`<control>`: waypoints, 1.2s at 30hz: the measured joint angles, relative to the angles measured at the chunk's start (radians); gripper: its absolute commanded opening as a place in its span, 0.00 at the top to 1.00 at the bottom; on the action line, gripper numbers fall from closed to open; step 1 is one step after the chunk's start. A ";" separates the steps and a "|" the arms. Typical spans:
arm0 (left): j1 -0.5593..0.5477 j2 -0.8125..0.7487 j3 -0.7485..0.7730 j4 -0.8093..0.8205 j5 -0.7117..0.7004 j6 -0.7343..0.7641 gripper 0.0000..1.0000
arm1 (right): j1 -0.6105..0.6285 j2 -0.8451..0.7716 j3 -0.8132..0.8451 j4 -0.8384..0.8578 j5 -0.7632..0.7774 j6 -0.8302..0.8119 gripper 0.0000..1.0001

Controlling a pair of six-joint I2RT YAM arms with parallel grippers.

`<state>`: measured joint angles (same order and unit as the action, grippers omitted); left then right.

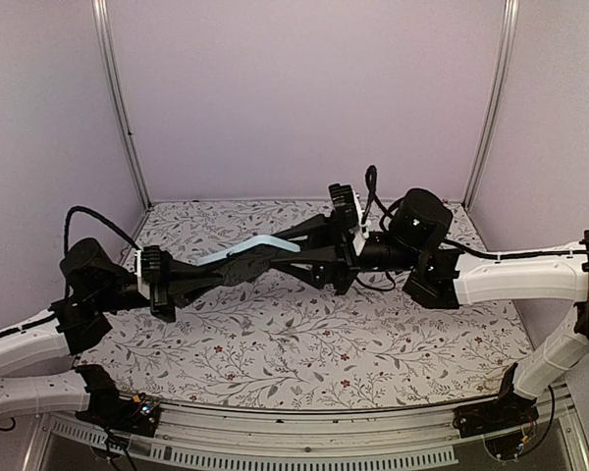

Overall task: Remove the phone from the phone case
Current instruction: Pass from the right arm to the left, then remove the phone case from the phone.

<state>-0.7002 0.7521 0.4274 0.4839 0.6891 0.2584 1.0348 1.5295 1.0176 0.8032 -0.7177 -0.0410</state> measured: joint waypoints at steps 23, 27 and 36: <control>-0.001 0.015 0.000 -0.121 -0.138 0.229 1.00 | 0.026 -0.226 -0.066 -0.278 0.189 -0.006 0.01; -0.008 0.036 0.000 -0.162 -0.167 0.259 1.00 | 0.027 -0.281 -0.049 -0.411 0.206 -0.013 0.01; -0.052 0.069 0.006 -0.234 -0.200 0.318 1.00 | 0.027 -0.249 0.150 -0.748 0.261 -0.069 0.01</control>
<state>-0.7525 0.8211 0.4339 0.2501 0.4889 0.5766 1.0615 1.2800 1.1671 0.0551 -0.4568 -0.1097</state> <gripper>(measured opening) 0.085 0.989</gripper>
